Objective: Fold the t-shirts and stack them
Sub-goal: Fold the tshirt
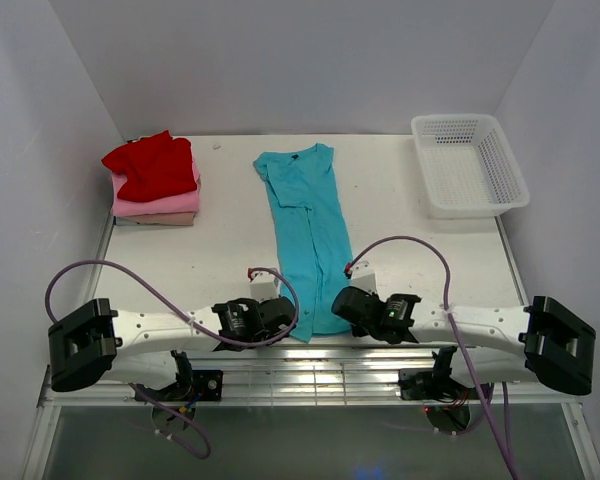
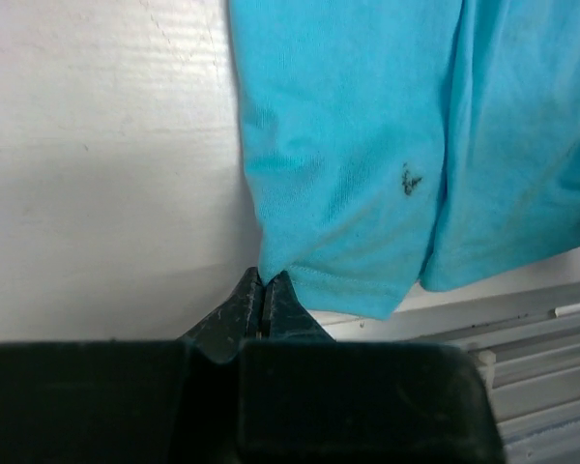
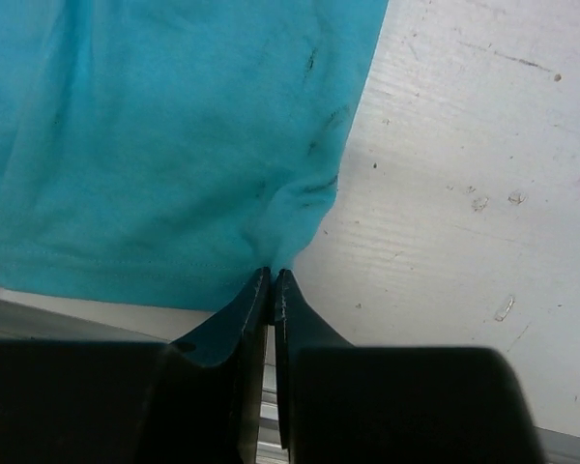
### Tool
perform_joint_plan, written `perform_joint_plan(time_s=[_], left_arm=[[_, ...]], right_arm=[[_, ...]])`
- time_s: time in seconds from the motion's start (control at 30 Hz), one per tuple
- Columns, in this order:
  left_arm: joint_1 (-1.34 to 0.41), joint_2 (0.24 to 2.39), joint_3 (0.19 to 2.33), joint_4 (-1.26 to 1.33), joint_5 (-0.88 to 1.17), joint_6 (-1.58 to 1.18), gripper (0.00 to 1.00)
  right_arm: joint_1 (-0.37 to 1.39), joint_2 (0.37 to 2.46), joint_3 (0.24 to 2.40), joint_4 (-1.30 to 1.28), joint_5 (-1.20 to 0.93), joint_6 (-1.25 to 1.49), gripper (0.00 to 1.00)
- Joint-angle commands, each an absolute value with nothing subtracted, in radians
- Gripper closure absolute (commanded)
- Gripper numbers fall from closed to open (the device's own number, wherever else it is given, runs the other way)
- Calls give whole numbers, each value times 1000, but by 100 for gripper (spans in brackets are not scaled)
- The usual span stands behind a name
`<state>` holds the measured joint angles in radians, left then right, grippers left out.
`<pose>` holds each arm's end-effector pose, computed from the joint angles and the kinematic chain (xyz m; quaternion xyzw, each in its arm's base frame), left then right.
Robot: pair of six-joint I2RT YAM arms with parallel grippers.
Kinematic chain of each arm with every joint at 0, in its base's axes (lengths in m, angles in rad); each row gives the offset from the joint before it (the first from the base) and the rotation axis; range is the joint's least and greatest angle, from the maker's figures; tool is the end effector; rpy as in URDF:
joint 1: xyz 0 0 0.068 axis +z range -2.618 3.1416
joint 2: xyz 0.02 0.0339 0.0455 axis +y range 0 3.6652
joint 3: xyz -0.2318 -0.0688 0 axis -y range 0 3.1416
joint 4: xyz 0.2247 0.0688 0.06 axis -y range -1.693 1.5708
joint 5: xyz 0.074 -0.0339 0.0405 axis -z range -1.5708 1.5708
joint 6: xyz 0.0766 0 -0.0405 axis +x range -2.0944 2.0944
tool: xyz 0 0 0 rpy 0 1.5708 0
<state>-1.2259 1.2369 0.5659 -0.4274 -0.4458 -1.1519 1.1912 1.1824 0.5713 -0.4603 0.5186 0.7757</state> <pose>0.1063 -0.1982 0.1123 -0.0166 0.9494 -0.1317 0.2845 0.1160 0.1884 0.1249 -0.1312 0.9295 0.0611 0.3392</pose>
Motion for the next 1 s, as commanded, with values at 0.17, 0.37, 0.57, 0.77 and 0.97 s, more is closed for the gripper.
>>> perform_joint_plan(time_s=[0.17,0.37,0.57,0.77,0.97], left_arm=[[-1227,1223,638,-321,-633,-1020,100],[-1226,1238,643,-230,-624,-989,100],[-1183,1187,634,-149,-652,-957,100],[-1002,1184,575,63,-519,-884,100],[-858,1288,593,198,-391,-835,100]], right_arm=[[1187,1393,799,-459,695,761,92],[1163,1468,894,-460,732,729,92],[1085,1482,933,-448,744,663,92],[994,1528,963,-351,729,566,92],[917,1620,1028,-267,701,450,92]])
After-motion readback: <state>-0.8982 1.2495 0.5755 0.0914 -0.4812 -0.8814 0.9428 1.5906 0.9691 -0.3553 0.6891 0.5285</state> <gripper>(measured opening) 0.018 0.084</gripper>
